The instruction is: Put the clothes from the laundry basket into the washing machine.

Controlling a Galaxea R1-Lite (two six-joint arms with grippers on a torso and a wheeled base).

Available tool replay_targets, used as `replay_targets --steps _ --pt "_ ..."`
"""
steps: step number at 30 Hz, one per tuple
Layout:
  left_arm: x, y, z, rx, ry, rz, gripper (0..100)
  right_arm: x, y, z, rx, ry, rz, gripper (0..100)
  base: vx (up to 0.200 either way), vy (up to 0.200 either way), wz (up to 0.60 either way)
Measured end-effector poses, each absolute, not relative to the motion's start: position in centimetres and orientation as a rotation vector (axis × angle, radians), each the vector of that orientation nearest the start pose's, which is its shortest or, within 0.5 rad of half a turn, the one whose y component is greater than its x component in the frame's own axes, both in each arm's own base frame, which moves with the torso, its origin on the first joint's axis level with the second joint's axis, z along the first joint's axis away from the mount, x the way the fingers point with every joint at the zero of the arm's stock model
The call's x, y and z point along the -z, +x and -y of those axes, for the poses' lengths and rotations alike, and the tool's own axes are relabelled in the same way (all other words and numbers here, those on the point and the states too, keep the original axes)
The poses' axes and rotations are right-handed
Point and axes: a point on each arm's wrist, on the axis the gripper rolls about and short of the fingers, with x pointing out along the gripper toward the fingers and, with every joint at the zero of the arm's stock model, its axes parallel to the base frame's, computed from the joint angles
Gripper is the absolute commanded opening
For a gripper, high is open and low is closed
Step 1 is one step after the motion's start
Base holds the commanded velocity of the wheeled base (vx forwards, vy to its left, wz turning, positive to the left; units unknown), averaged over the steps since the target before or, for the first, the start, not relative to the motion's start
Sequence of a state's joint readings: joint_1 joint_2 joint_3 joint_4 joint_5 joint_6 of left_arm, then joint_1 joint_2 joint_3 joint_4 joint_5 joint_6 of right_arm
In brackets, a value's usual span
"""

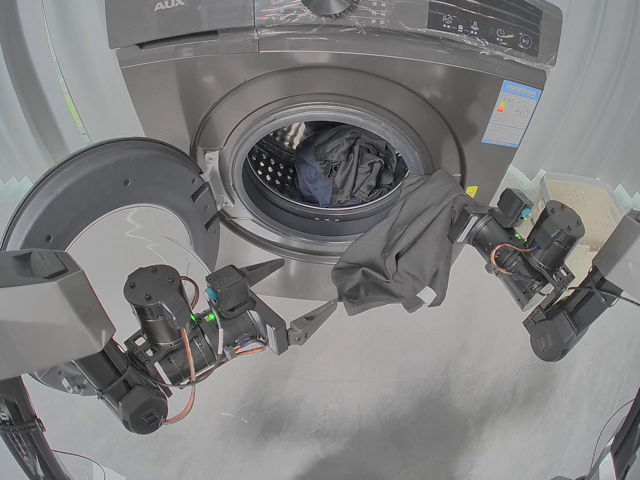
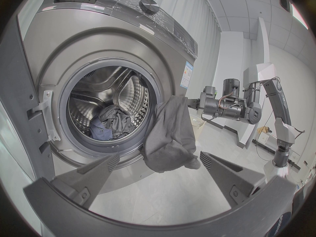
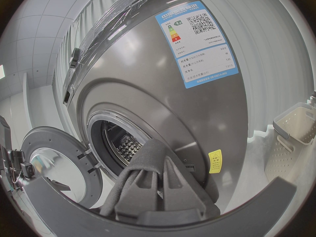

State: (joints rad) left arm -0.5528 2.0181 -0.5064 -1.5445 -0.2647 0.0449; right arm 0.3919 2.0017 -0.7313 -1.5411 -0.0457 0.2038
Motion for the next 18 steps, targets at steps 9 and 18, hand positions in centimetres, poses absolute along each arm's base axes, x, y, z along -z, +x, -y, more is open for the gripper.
replay_targets --steps 9,18 --pt "-9.7 26.3 17.1 0.836 0.051 0.023 100 -15.4 31.7 -14.3 -0.404 0.265 0.222 0 0.0 0.0 0.0" --pt "-7.8 25.1 16.7 0.9 0.117 -0.044 100 -15.2 29.8 -17.6 -0.513 0.277 0.197 0 0.0 0.0 0.0"
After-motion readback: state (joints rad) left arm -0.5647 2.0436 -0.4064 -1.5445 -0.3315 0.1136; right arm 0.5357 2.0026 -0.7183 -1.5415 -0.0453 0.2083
